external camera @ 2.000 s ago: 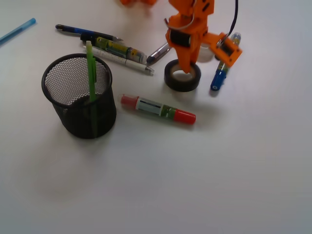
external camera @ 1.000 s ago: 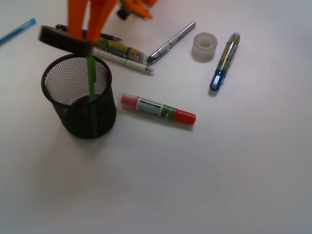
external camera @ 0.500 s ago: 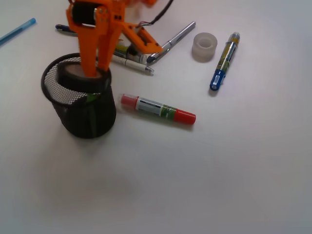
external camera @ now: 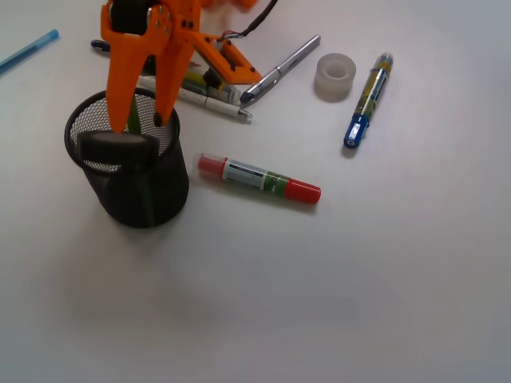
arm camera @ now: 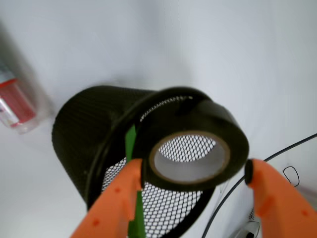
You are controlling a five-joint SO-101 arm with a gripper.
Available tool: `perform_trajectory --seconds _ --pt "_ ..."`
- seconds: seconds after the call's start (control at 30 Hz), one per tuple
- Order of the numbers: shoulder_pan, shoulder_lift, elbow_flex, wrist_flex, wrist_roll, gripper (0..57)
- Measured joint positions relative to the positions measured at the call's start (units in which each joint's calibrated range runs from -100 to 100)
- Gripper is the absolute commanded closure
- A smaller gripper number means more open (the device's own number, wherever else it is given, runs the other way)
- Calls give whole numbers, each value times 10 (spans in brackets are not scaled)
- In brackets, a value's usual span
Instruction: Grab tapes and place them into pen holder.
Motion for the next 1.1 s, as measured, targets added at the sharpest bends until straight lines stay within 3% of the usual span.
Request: perform_trajectory --seconds 0.47,0.7,1.1 --pt "-2 -113 -63 186 24 341" --pt "-41 -123 21 326 -96 341" --pt "-229 -217 233 278 -320 341"
